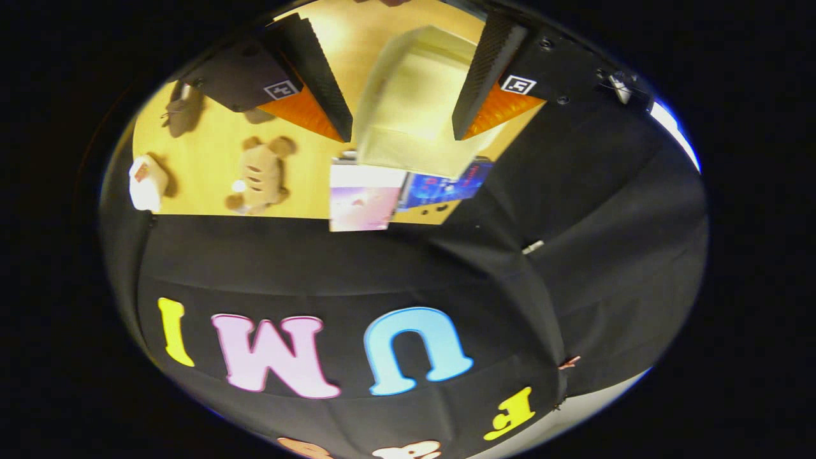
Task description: Open the storage box then place both shoes into the box .Put the left shoe in first, then the right shoe, with the right side of both shoes facing outward in a uniform manner.
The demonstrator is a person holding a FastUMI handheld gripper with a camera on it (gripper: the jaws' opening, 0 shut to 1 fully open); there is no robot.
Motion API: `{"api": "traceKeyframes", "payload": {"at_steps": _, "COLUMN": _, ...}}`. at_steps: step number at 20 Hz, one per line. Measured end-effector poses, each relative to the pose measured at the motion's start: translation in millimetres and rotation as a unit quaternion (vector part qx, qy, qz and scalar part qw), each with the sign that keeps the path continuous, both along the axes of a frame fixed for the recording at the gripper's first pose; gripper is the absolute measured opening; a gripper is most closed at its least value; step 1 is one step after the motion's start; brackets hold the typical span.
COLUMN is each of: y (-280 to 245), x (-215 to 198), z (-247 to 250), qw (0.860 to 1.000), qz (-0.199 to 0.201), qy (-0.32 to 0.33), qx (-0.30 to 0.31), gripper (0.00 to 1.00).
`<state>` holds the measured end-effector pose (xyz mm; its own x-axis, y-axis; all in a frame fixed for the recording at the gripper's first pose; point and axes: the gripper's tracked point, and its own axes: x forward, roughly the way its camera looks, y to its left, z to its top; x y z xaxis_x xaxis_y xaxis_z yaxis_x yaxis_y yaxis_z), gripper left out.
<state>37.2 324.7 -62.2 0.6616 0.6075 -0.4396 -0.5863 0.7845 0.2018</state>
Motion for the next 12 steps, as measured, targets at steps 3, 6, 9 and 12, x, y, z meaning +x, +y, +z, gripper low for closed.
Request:
{"api": "traceKeyframes", "payload": {"at_steps": 3, "y": -71.7, "x": 19.2, "z": -37.1, "qw": 0.998, "qz": -0.052, "qy": 0.002, "qx": -0.029, "gripper": 0.98}}
{"api": "traceKeyframes", "payload": {"at_steps": 6, "y": -129.7, "x": 26.0, "z": -83.9, "qw": 0.994, "qz": -0.091, "qy": 0.023, "qx": -0.056, "gripper": 0.98}}
{"api": "traceKeyframes", "payload": {"at_steps": 9, "y": -165.2, "x": 27.5, "z": -124.8, "qw": 0.989, "qz": -0.118, "qy": 0.057, "qx": -0.061, "gripper": 0.98}}
{"api": "traceKeyframes", "payload": {"at_steps": 12, "y": -188.8, "x": 37.2, "z": -165.7, "qw": 0.986, "qz": -0.136, "qy": 0.071, "qx": -0.069, "gripper": 0.98}}
